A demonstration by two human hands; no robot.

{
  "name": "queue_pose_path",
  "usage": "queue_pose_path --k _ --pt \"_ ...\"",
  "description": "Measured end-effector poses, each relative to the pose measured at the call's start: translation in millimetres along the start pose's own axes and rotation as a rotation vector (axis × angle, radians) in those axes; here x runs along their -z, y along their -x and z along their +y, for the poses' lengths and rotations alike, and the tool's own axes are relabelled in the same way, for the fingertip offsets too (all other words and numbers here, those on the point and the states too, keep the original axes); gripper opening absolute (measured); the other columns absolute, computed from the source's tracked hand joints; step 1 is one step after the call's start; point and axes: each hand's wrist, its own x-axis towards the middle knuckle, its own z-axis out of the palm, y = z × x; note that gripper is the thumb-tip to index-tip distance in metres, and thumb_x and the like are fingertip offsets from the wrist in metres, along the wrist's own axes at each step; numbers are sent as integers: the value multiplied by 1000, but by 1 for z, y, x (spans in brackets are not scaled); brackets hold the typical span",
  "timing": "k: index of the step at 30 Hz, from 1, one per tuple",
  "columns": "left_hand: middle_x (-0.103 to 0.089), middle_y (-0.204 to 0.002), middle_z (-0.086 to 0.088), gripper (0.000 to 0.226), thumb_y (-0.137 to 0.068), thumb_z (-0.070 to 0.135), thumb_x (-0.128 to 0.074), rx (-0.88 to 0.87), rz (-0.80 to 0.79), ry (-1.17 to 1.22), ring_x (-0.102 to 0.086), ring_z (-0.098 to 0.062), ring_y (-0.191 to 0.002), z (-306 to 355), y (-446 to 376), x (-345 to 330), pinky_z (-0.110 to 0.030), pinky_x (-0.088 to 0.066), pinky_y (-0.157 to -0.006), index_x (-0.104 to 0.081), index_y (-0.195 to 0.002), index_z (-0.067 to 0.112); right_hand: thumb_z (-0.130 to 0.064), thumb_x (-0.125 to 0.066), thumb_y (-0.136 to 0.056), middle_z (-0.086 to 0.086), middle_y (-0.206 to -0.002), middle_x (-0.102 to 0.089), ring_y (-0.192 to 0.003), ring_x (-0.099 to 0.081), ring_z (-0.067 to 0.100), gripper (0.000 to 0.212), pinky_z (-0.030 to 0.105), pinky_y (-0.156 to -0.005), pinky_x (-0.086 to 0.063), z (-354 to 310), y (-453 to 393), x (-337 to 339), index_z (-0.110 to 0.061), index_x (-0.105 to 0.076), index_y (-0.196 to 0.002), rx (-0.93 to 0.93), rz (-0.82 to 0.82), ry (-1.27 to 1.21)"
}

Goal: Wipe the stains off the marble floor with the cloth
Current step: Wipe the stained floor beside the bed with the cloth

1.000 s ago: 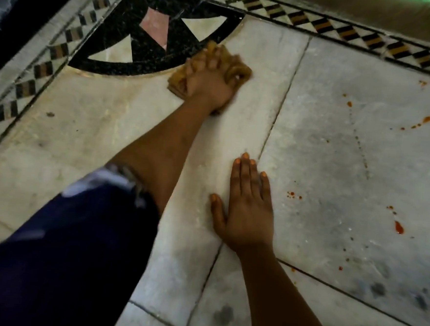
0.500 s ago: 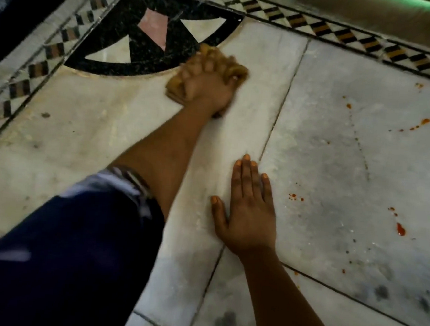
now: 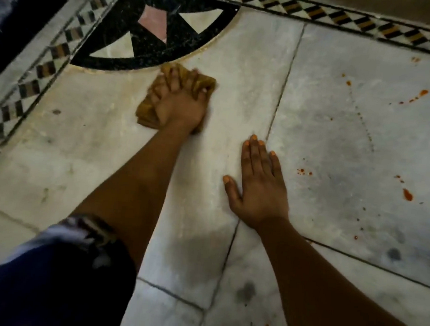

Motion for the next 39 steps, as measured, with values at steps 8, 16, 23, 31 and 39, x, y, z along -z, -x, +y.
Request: queue_pose_path --k 8,16,23,31,39 --pt "-20 -156 -4 66 -86 60 -18 -206 94 -56 -20 -31 -142 -102 128 -7 -46 -11 -112 -28 -145 33 -56 -9 -83 13 -157 -7 -145 -7 24 83 31 -113 7 3 3 -2 -5 -9 -148 28 6 43" --pt "0 -159 -2 66 -89 64 -25 -108 18 -20 -2 -31 -145 -62 121 -14 -48 -6 -116 -9 -148 37 -51 -23 -97 14 -157 5 -146 3 23 73 32 -115 6 1 5 7 -6 0 -149 12 -135 56" --pt "-11 -158 0 78 -77 73 -21 -190 95 -46 -15 -26 -144 -152 206 -4 -45 -14 -113 -12 -147 41 -62 0 -79 16 -157 0 -146 0 26 91 33 -114 6 -25 83 -4 -3 -2 -148 39 -110 14" --pt "-1 -158 -10 73 -90 63 -32 186 66 -41 -3 -38 -143 -162 128 12 -55 -5 -114 -6 -149 30 -62 7 -74 14 -157 8 -145 7 24 93 32 -114 11 -30 96 -2 -6 6 -148 25 -151 57" --pt "-33 -151 -8 74 -73 54 -23 -122 145 0 -36 -31 -133 -120 243 -3 -48 -36 -96 -43 -138 23 -54 -27 -96 8 -156 19 -144 16 19 77 33 -114 9 -36 85 26 -10 11 -148 -52 -405 -41"
